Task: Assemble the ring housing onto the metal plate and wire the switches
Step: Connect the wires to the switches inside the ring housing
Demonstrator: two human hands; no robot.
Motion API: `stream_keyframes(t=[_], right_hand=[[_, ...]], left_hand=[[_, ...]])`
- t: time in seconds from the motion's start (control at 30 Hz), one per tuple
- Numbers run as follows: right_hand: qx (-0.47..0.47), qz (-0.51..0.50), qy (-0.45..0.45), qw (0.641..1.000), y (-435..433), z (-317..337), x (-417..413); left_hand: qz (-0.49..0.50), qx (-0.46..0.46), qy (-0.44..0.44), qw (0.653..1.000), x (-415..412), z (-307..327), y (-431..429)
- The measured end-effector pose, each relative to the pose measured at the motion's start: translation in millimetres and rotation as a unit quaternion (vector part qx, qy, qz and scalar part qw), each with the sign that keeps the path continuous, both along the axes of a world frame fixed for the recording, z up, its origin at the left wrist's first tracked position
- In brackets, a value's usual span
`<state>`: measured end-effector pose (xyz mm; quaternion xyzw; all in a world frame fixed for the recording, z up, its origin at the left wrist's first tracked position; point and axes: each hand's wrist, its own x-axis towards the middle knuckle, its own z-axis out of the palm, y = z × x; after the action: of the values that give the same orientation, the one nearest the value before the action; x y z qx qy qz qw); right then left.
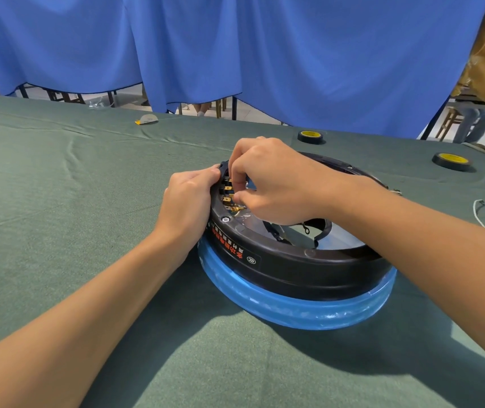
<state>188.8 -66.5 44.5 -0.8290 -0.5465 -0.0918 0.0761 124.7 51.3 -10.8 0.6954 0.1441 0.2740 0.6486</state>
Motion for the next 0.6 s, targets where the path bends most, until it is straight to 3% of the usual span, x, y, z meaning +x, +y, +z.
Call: stream_keyframes(t=[0.4, 0.6], right_hand=[[-0.021, -0.023, -0.024, 0.999, 5.3, 7.6, -14.0], [0.002, -0.019, 0.011, 1.000, 0.6, 7.9, -6.8]], left_hand=[[0.017, 0.016, -0.002, 1.000, 2.8, -3.2, 1.0], [0.010, 0.005, -0.008, 1.000, 2.1, -2.1, 1.6]])
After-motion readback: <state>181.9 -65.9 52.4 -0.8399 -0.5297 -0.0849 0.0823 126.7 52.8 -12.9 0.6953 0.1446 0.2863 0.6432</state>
